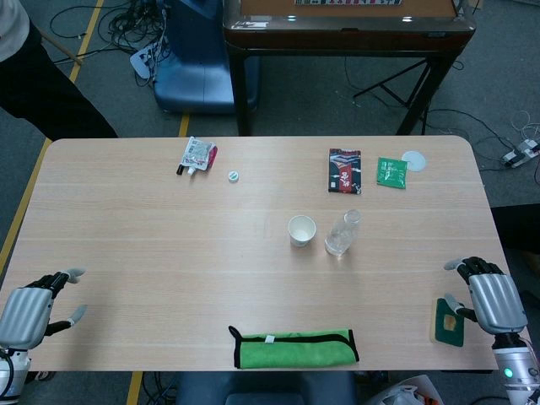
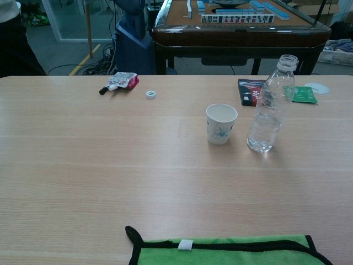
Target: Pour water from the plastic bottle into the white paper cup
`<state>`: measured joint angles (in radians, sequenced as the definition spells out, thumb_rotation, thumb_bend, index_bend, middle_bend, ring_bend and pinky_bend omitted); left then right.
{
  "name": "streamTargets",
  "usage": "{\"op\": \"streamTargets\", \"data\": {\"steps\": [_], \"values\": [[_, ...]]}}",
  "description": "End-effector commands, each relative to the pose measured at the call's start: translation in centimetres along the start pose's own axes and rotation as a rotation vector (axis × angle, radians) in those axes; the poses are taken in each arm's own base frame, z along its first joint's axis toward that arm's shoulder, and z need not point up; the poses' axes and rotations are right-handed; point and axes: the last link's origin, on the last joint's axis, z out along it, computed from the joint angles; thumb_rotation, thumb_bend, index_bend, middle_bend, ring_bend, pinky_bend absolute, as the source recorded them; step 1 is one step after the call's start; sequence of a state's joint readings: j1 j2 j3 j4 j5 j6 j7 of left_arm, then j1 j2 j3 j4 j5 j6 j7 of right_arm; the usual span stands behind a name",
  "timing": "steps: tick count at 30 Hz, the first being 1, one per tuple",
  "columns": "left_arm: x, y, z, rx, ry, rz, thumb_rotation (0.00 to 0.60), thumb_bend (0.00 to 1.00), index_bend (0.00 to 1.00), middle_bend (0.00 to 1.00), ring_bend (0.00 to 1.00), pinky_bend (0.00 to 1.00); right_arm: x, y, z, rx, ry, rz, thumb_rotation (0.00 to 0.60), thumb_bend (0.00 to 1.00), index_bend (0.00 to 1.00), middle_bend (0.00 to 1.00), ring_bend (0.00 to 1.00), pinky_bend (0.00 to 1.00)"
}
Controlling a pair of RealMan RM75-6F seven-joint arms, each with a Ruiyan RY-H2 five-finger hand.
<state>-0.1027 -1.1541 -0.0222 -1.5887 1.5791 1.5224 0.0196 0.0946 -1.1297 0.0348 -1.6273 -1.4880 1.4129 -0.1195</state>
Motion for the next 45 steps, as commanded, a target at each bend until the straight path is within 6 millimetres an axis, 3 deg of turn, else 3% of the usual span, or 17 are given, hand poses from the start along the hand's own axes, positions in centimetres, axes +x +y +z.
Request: {"op": "streamTargets", "data": {"steps": [1,12,19,22,25,32,41,45], "values": [[0.0,-0.1,-0.1,0.005,0.001,-0.003,0.6,0.21,0.29,0.41,0.43,0.59,-0.3,-0.2,0.1,0.007,-0.009,-0.004,0.6,0.25,0.38,0.36,0.27,0.38],[0.6,-0.7,-0.5,0.028,0.008,0.002,0.6,0.21,0.29,0.41,0.41,0.59,-1.1,-0.9,1.2,0.035,-0.016,0.015,0.6,0.24,0.38,0.34,0.26,0.38],[0.8,-0.7,-0.6,0.031,0.016,0.004,0.6,0.21,0.29,0.41,0.41,0.59,-1.2,-1.5,2.6,0.058,0.013,0.075,0.6,0.07,0.37,0.29,0.22,0.38],[0.9,-0.7,-0.7,0.038,0.02,-0.002,0.6,0.21,0.29,0.39,0.41,0.59,-1.7,-2.6,4.4,0.085,0.0,0.167,0.6,0.0,0.35,0.28,0.2,0.38],[0.9,-0.7,-0.6,0.041,0.019,-0.004,0.6,0.21,0.29,0.36,0.41,0.59,-2.1,-3.1,6.5,0.098,-0.011,0.214,0.6,0.0,0.33,0.27,0.2,0.38],[1.0,-0.9,-0.5,0.049,0.016,-0.011,0.6,0.21,0.29,0.33,0.41,0.59,-3.3,-4.2,9.2,0.098,-0.011,0.29,0.6,0.0,0.27,0.22,0.18,0.38],[1.1,-1.0,-0.7,0.056,0.017,-0.017,0.6,0.21,0.29,0.3,0.41,0.59,-5.0,-5.7,11.4,0.087,-0.045,0.444,0.6,0.0,0.17,0.13,0.13,0.3],[1.2,-1.2,-0.8,0.063,0.014,-0.019,0.6,0.21,0.29,0.29,0.41,0.59,-5.6,-6.5,12.1,0.08,-0.073,0.535,0.6,0.0,0.16,0.12,0.12,0.28]]}}
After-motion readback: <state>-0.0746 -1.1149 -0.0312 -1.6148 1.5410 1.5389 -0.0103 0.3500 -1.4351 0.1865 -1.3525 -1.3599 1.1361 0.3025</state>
